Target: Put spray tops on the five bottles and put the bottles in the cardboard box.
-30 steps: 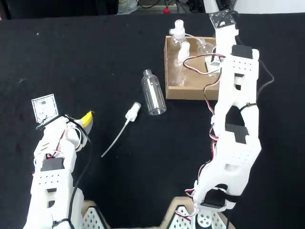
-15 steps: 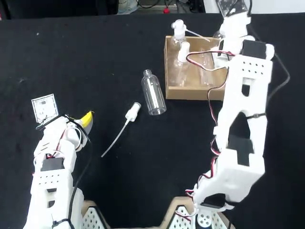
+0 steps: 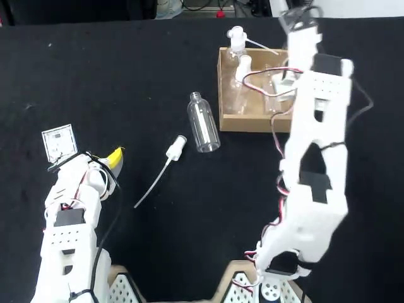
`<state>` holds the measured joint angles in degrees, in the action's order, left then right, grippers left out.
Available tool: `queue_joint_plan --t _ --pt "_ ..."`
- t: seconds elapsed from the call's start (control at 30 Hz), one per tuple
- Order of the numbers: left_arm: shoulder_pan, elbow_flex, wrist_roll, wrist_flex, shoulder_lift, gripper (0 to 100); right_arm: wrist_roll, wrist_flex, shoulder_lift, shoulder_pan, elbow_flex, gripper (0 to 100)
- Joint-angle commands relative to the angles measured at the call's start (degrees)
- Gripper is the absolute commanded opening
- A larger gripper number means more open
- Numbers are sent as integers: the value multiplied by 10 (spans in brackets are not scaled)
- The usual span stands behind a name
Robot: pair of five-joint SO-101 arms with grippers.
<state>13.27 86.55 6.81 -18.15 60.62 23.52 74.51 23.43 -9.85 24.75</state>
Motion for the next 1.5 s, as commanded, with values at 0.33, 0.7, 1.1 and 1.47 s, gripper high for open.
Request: queue_joint_plan --t 0.33,0.7,1.1,1.47 --pt "-9 -5 0 14 7 289 -73 -140 102 20 21 262" --pt "-9 -5 0 14 7 289 -76 -169 124 29 21 262" --pt "-9 -5 0 14 7 289 -76 -181 151 35 21 262" --pt "-8 -5 0 14 7 289 -70 -193 172 34 22 261"
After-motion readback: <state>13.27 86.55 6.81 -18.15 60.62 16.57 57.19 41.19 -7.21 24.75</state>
